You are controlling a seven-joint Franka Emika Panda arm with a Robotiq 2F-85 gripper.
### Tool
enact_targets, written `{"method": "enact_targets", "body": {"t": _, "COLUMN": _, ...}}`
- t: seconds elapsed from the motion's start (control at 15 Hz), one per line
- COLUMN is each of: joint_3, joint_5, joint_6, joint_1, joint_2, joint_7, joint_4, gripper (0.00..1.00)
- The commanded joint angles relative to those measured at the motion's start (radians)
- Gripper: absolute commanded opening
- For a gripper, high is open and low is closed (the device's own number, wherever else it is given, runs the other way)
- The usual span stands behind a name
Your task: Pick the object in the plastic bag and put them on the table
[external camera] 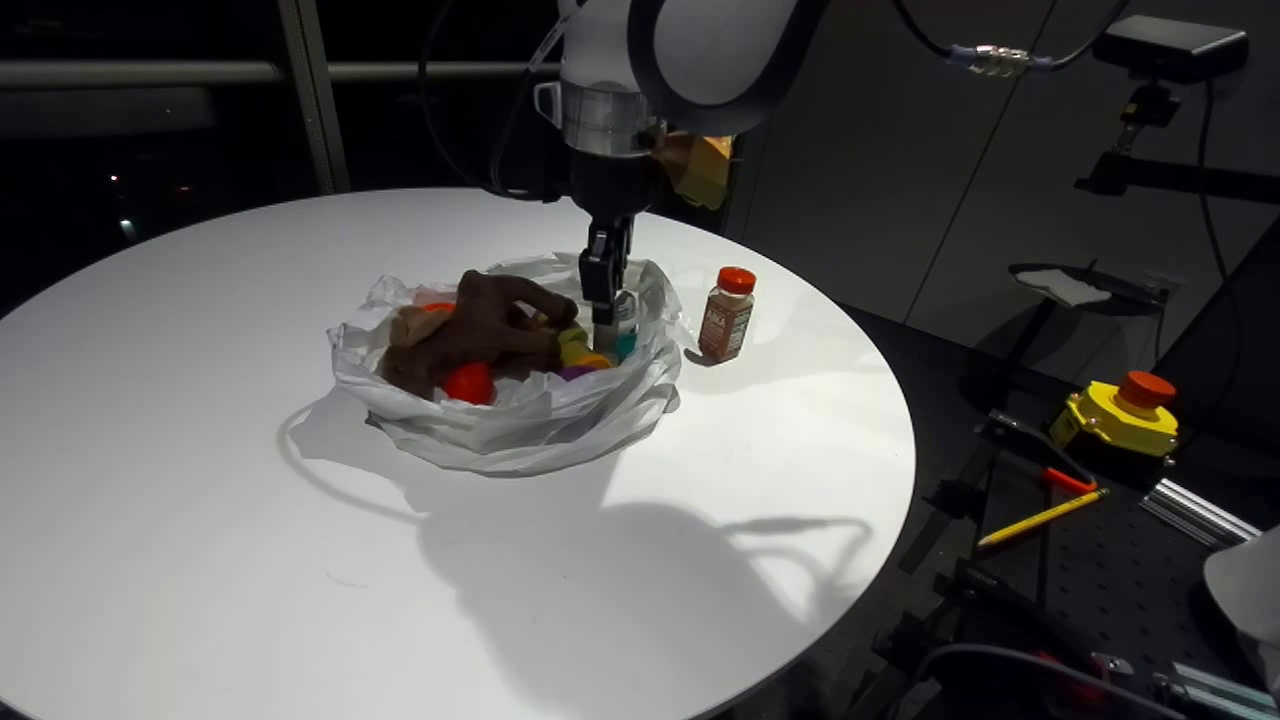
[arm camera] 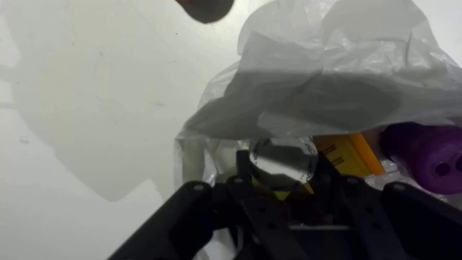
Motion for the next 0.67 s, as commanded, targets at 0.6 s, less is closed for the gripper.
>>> {"method": "enact_targets", "body": {"t": 0.6, "joint_3": -0.024, "joint_5": -0.036, "joint_6": 0.270, "joint_1": -0.002, "joint_2": -0.368, "joint_7": 0.079, "joint_4": -0.442, "gripper": 0.14}}
